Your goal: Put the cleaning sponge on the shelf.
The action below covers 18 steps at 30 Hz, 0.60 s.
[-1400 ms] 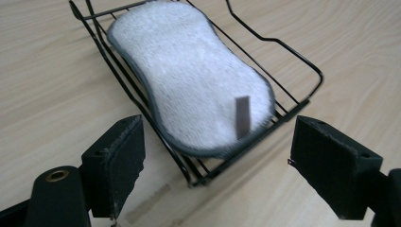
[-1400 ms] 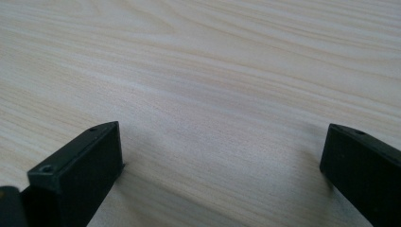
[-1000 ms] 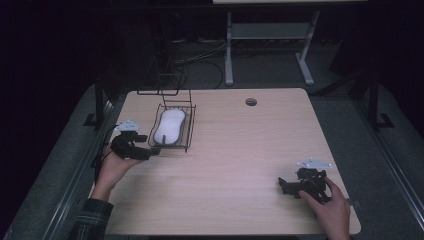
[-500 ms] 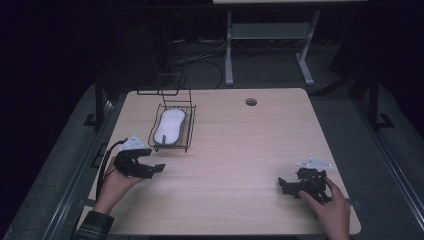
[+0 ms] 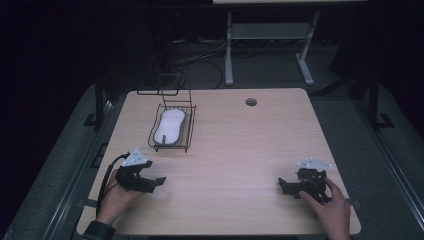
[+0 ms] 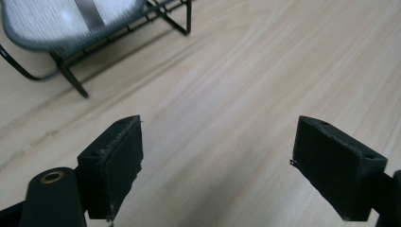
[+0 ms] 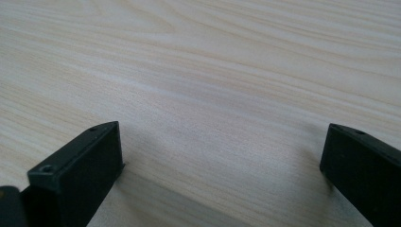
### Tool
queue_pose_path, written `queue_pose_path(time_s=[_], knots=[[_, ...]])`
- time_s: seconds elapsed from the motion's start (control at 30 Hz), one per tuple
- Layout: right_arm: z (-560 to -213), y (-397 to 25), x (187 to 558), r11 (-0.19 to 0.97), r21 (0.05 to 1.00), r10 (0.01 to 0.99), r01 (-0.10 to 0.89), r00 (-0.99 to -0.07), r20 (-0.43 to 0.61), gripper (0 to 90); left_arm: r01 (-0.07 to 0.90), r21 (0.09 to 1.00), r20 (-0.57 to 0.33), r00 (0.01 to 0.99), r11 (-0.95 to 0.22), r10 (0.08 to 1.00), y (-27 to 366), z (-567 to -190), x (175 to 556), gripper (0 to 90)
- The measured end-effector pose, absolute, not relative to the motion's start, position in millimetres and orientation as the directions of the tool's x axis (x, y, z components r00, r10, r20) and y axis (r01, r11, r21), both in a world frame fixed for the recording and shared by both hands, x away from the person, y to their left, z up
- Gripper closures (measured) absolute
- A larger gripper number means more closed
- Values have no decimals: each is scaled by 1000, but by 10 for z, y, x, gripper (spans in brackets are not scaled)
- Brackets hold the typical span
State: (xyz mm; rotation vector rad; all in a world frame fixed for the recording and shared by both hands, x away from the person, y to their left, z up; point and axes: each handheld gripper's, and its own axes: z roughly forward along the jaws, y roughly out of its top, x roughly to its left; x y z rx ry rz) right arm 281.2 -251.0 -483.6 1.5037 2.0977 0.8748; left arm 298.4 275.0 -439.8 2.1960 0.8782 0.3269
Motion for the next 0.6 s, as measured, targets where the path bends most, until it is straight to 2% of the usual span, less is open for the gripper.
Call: queue_pose_path(time_s=[0.23, 0.6], knots=[[-4836, -2510, 2812, 220, 696, 943, 683, -331, 28, 0, 518, 665, -25, 735, -537, 677, 2760, -4576, 2938, 146], [-4837, -2511, 2811, 220, 697, 943, 683, -332, 28, 0, 500, 673, 7, 733, -545, 681, 2789, -4690, 2937, 130]])
